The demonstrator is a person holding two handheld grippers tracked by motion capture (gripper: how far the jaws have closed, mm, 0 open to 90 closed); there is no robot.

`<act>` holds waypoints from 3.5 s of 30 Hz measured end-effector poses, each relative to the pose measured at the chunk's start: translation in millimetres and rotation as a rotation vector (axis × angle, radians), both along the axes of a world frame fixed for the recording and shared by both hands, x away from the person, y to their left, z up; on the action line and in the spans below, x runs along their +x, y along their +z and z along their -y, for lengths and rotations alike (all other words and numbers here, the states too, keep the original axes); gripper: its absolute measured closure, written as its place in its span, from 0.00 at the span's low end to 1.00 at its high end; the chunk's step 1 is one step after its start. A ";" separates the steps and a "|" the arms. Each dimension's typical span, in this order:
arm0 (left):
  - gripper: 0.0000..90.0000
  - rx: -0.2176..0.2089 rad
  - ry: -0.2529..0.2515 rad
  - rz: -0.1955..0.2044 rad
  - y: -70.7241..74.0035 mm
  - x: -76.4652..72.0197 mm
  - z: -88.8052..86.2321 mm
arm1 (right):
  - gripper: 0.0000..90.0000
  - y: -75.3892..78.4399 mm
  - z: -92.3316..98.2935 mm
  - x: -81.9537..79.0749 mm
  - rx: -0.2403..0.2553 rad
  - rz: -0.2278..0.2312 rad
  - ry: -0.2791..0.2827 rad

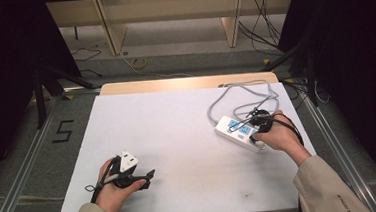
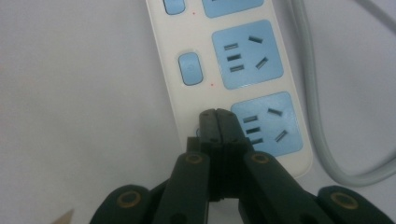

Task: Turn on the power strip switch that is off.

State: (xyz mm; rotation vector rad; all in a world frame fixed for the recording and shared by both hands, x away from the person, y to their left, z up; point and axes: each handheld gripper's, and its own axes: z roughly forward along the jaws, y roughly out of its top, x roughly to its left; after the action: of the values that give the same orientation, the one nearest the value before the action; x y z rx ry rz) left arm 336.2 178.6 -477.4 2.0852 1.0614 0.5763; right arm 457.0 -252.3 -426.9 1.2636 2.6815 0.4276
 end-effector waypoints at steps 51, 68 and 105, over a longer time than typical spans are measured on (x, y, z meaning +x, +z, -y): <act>0.21 0.003 -0.004 0.000 -1.2 0.3 1.3 | 1.00 -2.3 -1.7 -0.1 -0.017 -0.002 0.009; 0.21 0.003 -0.005 -0.004 -1.7 0.6 1.2 | 1.00 -3.3 1.6 -2.5 0.012 0.016 -0.001; 0.21 0.002 -0.004 -0.002 -2.1 0.5 0.8 | 0.95 -0.8 -0.6 -4.8 0.029 0.048 0.008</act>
State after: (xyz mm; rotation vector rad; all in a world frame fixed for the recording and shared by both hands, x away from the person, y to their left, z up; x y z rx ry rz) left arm 336.7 177.7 -479.4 2.0898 1.0584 0.5738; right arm 452.3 -251.7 -427.7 1.2344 2.6510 0.4936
